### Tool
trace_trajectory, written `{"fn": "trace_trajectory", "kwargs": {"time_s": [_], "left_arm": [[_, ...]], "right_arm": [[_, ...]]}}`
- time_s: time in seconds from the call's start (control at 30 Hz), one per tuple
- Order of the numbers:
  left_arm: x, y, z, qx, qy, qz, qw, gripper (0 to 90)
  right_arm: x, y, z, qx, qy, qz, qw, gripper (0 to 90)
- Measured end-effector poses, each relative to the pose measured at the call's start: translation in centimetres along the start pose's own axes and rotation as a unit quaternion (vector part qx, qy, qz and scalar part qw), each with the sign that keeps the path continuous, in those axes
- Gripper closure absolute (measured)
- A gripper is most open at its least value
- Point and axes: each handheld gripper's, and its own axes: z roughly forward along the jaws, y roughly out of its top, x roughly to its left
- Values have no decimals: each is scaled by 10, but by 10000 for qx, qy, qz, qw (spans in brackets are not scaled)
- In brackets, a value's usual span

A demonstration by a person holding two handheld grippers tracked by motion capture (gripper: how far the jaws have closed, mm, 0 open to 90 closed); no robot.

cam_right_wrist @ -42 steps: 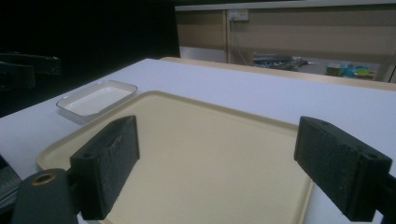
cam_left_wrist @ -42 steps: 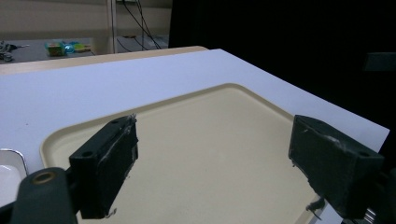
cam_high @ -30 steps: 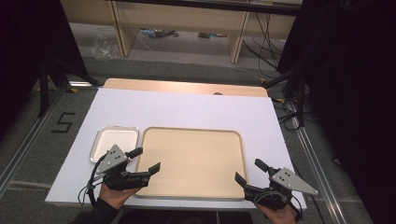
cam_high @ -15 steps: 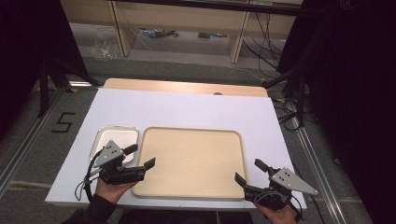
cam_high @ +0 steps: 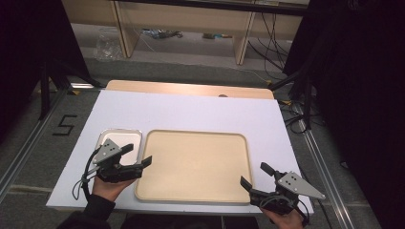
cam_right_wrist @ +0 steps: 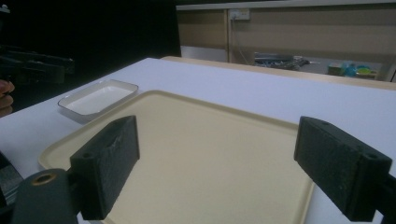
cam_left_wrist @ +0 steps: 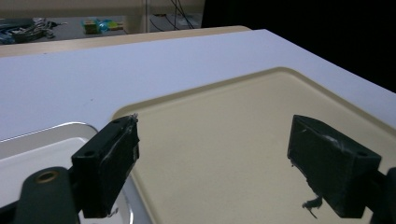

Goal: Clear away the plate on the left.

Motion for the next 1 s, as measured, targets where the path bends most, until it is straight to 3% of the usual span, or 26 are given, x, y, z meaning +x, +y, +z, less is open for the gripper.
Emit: {"fn": "trace_trajectory", "kwargs": {"time_s": [0.3,0.4,0.57,0.77,0.83,1.0], "left_arm": [[20,-1,1,90,331,-163,9993,176],[32,0,6,175,609,-303,9975,184],[46,-3,9,326,725,-479,9957,185],[62,-4,9,450,934,-654,9925,191],[70,-6,11,672,1137,-637,9892,193],[82,-9,14,858,1334,-657,9851,233]], "right_arm": [[0,0,0,-1,8,-8,10000,151],[0,0,1,-15,9,-36,10000,150],[0,0,1,-13,3,-60,10000,150],[0,0,1,-32,35,-37,10000,150],[0,0,0,16,51,18,10000,150],[2,-1,2,-17,97,123,9999,150]]}}
